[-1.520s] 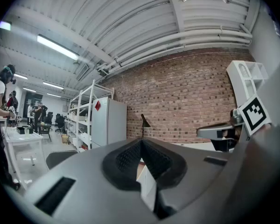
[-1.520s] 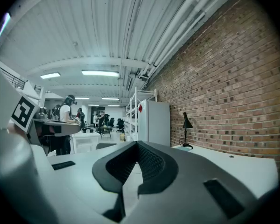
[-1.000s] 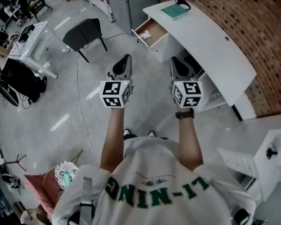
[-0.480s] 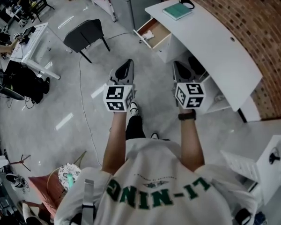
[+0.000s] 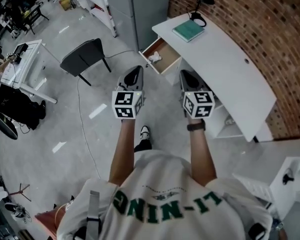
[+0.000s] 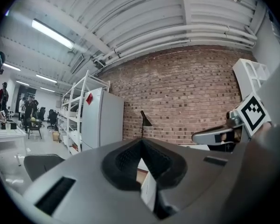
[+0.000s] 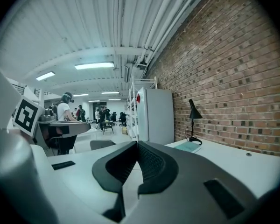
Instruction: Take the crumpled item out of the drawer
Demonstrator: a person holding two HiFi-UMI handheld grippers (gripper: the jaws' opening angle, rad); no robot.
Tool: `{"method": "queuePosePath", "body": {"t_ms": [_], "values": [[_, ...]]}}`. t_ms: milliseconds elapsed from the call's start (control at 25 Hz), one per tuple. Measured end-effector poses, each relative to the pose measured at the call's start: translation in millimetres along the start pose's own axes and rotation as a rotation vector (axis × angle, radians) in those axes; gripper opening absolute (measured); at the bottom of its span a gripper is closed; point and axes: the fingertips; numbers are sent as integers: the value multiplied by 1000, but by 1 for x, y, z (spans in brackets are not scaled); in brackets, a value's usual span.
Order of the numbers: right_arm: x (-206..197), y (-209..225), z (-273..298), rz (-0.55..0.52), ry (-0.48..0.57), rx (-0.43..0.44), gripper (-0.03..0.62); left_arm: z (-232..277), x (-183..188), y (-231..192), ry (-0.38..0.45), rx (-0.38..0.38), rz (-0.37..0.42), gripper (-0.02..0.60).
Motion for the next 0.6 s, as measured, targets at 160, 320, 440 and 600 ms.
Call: {"method": "queuePosePath", "body": {"t_ms": [160, 320, 440, 600], "values": [[7, -1, 49, -15, -24, -7, 5, 40, 3, -29, -5, -36, -12, -3], [4, -2, 91, -36, -57, -5, 5, 81, -8, -52, -31, -76, -32, -3], [2, 1, 121, -37, -69, -22, 5, 106, -14, -72, -44, -95, -34, -3], [1, 4, 156, -22, -80, -42, 5, 132, -15, -103, -45, -102, -36, -3]]}}
Point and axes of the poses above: the fingertips, and each gripper's own axes: z forward along the fingers, y to its right, x out of its top, and after that the axes turned 3 degrees about -y, right-handed
